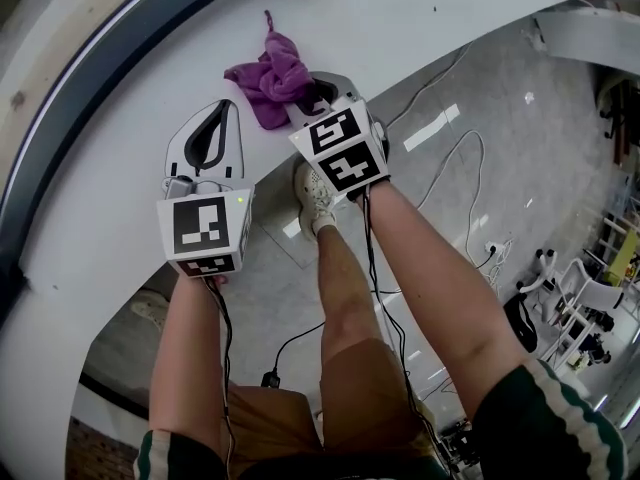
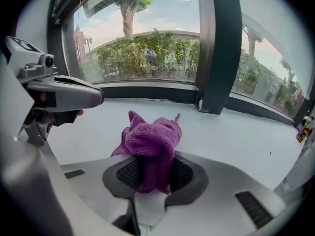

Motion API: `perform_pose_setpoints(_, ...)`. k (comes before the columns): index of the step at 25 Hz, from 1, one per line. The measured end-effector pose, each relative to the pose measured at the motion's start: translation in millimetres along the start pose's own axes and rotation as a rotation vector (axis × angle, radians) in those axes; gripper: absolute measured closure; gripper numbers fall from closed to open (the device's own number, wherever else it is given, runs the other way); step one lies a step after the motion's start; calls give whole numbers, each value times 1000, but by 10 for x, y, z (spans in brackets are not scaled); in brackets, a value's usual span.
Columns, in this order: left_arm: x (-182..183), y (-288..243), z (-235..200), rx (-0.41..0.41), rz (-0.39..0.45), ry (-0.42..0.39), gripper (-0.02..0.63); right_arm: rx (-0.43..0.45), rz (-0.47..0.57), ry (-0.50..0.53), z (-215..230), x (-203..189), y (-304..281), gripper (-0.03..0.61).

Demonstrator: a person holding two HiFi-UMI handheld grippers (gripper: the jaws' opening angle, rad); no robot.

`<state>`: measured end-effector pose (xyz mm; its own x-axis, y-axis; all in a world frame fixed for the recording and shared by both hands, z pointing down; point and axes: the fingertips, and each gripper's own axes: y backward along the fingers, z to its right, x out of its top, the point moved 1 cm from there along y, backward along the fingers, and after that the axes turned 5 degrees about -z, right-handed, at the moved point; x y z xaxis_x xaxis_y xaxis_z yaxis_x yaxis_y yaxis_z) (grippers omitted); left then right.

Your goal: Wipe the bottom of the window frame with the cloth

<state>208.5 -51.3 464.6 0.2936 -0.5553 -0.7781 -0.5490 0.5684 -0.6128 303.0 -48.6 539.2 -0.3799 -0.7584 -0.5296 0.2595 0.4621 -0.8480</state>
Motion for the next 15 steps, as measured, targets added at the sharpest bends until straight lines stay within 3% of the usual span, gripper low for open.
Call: perform_pose_setpoints(15,-368,488,-663,116,-10,56,604,81,-17,32,-805,134,-247,466)
